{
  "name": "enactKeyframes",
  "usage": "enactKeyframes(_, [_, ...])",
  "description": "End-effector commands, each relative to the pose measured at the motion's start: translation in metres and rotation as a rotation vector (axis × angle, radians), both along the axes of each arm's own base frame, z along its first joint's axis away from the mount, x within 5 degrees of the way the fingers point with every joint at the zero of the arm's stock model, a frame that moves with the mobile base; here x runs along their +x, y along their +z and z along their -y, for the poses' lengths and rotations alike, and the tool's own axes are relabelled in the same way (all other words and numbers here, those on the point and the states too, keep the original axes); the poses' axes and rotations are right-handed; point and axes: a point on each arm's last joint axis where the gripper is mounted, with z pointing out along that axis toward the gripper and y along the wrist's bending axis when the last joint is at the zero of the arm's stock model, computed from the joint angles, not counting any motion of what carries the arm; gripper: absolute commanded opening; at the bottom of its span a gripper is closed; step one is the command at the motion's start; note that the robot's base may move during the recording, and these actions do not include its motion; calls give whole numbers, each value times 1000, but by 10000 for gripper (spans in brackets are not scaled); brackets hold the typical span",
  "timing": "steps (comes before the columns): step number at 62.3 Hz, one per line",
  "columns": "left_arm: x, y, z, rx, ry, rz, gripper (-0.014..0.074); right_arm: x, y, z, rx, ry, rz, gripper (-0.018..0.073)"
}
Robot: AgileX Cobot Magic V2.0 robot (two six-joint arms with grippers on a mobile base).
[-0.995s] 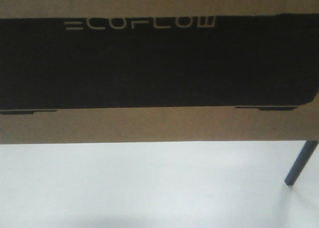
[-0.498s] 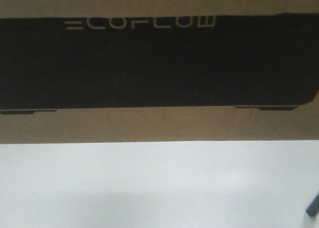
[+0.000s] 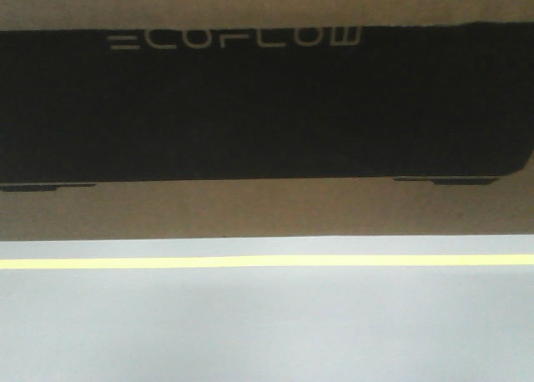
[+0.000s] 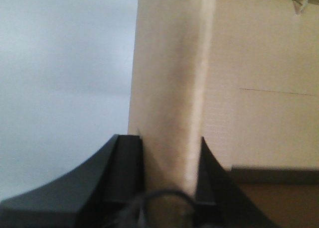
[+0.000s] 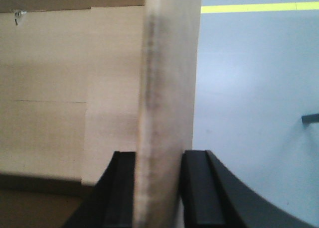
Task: Grab box from left shelf to table start
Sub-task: 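Hold the box with both grippers while driving across the floor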
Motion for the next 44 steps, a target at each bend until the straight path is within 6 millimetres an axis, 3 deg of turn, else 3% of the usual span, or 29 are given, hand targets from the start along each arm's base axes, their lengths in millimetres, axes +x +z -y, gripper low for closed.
enactKeyframes(1, [-4, 20, 0, -69, 9, 152, -20, 2, 15, 6, -41, -42, 139, 54])
enactKeyframes(44, [-4, 20, 0, -69, 9, 152, -20, 2, 15, 6, -41, -42, 139, 54])
